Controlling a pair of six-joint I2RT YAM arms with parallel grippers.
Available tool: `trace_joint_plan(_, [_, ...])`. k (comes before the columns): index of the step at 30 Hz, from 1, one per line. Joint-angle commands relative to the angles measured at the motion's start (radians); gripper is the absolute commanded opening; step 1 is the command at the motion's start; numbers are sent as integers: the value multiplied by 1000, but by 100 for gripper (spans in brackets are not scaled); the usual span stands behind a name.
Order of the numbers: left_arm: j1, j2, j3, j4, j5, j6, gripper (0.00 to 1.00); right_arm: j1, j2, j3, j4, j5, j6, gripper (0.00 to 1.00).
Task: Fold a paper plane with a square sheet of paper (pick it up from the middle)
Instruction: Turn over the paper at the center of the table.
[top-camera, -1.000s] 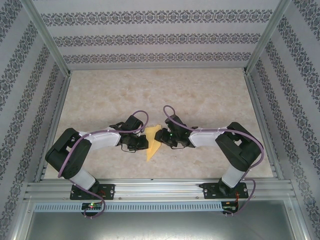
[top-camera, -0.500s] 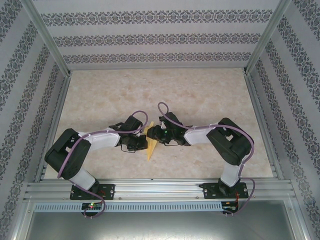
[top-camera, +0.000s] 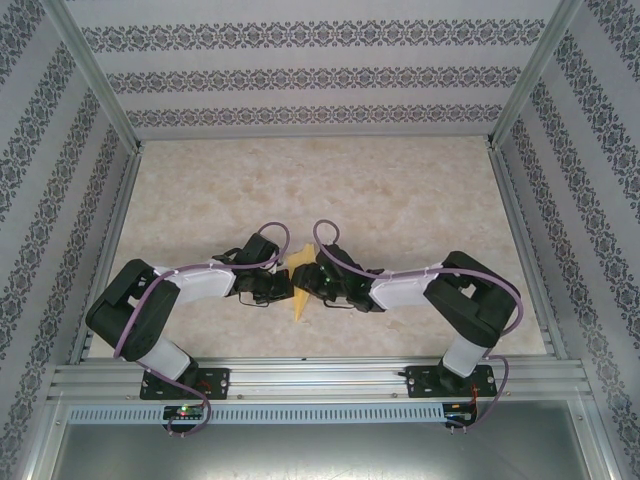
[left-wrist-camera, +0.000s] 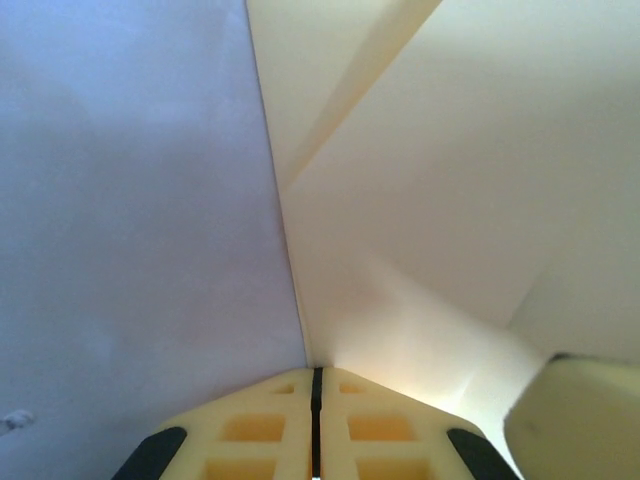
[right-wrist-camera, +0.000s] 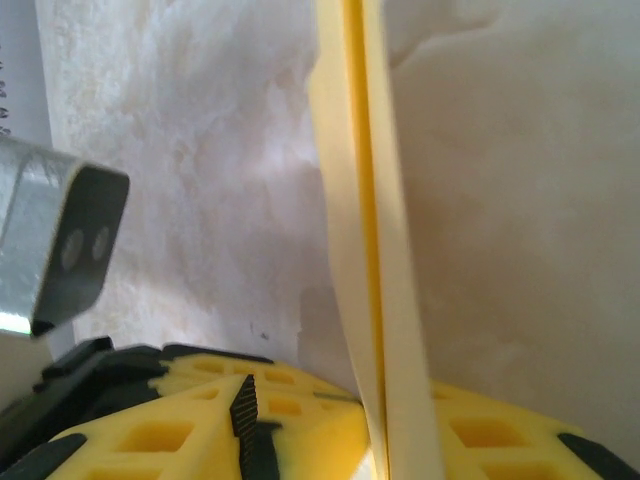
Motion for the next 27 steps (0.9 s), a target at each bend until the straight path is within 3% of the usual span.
trace_joint_plan(1, [10, 5, -28, 12, -43, -4, 10, 9, -12, -16, -13, 72, 35, 43])
trace_joint_plan(4, [10, -2, -27, 15, -41, -2, 10, -18, 51, 41, 0, -14, -4, 41])
trace_joint_plan(10, [11, -11, -32, 8, -41, 1, 10, -44, 107, 82, -2, -45, -51, 34])
trace_joint_plan(18, [10, -92, -42, 9, -38, -2, 11, -79, 94, 106, -45, -109, -154, 8])
trace_joint_plan(21, [10, -195, -60, 1, -63, -15, 15, -88, 29, 143, -190, -100, -248, 6])
trace_joint_plan(23, [11, -284, -65, -39, -113, -13, 17, -95, -42, 193, -378, -40, -344, 5])
trace_joint_plan(27, [15, -442, -61, -168, -262, 4, 22, -69, -155, 376, -845, 246, -570, 5])
